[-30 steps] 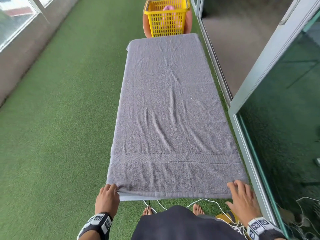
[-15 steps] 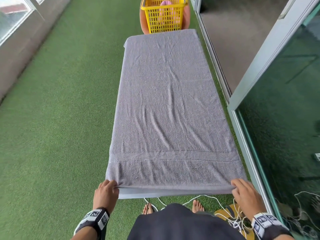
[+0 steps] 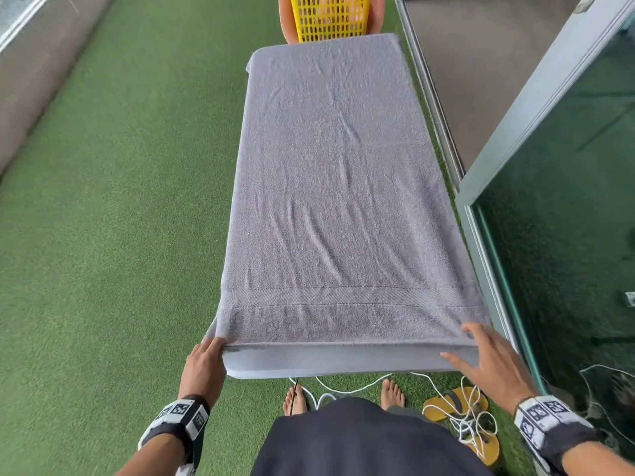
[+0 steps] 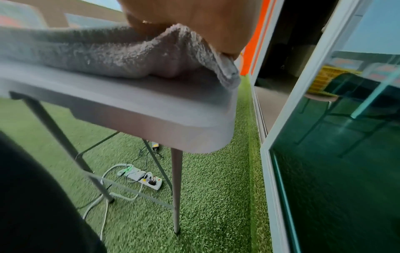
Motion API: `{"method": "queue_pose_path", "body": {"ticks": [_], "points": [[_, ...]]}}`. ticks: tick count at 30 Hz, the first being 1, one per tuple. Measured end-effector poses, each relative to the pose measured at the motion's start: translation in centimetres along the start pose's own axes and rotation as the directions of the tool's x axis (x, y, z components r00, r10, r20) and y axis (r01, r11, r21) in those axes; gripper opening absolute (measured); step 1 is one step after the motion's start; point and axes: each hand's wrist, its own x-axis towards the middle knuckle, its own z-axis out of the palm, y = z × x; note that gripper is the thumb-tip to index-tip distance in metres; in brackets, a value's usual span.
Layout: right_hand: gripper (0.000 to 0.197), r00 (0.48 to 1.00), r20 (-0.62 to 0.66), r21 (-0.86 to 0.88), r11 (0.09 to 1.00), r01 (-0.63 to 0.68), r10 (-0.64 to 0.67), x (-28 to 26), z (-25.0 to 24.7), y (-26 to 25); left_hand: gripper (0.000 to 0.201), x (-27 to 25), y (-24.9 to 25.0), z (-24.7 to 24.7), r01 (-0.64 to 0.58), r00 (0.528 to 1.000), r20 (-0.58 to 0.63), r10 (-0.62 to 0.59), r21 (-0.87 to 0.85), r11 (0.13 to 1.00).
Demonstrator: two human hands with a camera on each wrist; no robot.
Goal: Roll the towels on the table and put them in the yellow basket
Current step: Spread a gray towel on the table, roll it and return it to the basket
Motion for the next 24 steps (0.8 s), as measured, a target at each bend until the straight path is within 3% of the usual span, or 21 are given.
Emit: {"method": "queue_pose_path", "body": {"ticks": [4,7,11,16,20,24], "points": [[0.062,0.997,-0.074,-0.080,0.997,0.004,-0.010,-1.2,0.6,1.1,0.028,0.2,-0.2,-0.5,-0.052,0.998,0.035,0.051,0.039,0.998],[0.053,0.996,-0.063,-0.138,0.989,0.050,-0.060,-2.1,0.9,1.5,0.024,0.1,-0.1,-0.7,-0.074,0.996,0.041,0.073,0.033,0.997],[0.047,0.999,0.010,-0.133,0.990,-0.046,0.048,-3.2,0.4,3.0,0.024,-0.2,0.0,-0.1,-0.095,0.994,0.066,0.093,0.034,0.995],[0.043,0.984,-0.046,-0.180,0.967,-0.178,0.173,-3.4,0.4,4.4,0.025,-1.1,2.0,1.2,-0.166,0.983,0.082,0.162,0.036,0.986],[0.035,0.979,-0.076,-0.268,0.942,-0.204,0.191,-3.2,1.2,4.2,0.022,-1.1,1.5,1.2,-0.069,0.994,0.086,0.066,0.036,0.997],[0.027,0.963,-0.079,-0.126,0.956,-0.265,0.257,-2.3,1.2,4.4,0.013,-1.1,0.9,1.2,0.067,0.996,0.062,-0.062,-0.081,0.994]]}}
